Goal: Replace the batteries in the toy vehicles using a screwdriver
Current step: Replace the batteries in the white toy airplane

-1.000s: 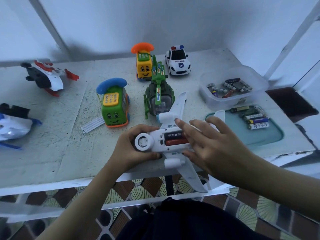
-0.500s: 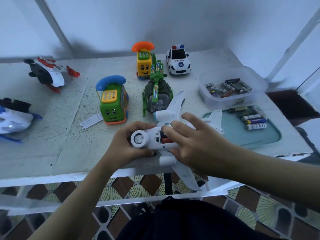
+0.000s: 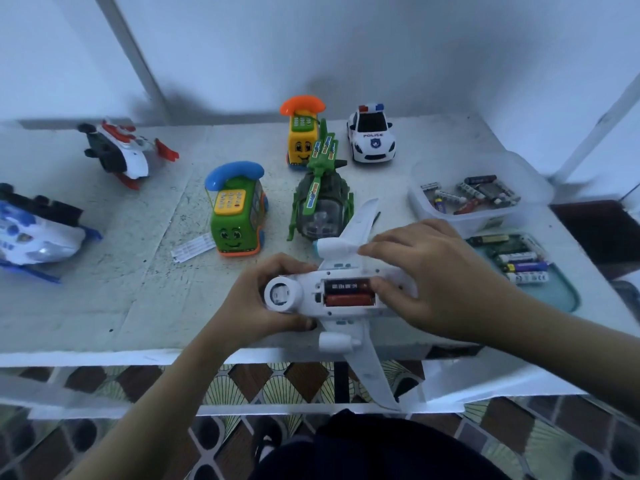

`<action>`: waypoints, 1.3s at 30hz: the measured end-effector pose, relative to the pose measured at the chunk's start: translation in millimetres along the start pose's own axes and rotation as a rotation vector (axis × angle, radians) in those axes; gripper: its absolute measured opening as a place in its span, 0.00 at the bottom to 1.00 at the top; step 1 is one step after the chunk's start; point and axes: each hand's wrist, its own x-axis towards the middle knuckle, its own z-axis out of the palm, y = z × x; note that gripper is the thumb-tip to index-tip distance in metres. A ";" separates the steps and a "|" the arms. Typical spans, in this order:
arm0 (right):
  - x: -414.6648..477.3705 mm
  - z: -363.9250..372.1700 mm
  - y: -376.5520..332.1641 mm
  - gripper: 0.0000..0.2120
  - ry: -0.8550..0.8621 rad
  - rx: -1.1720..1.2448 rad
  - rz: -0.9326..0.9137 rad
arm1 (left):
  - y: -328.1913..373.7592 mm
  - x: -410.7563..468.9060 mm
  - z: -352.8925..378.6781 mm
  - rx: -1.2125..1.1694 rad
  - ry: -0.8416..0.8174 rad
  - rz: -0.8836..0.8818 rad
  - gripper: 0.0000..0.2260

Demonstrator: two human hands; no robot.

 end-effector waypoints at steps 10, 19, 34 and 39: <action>21.9 -52.3 -24.0 0.15 0.091 0.211 -0.001 | 51.1 -10.9 -32.1 0.003 0.053 0.206 0.23; 93.4 -61.9 -97.3 0.16 0.239 -0.050 -0.087 | 70.9 -36.4 -118.1 0.231 0.266 0.369 0.25; 190.9 67.2 -155.1 0.09 0.562 -0.078 0.054 | -21.0 -124.1 -211.4 0.057 0.669 -0.051 0.24; 201.2 101.2 -153.1 0.02 0.247 -0.356 -0.024 | -29.6 -134.4 -220.2 0.128 0.658 -0.081 0.25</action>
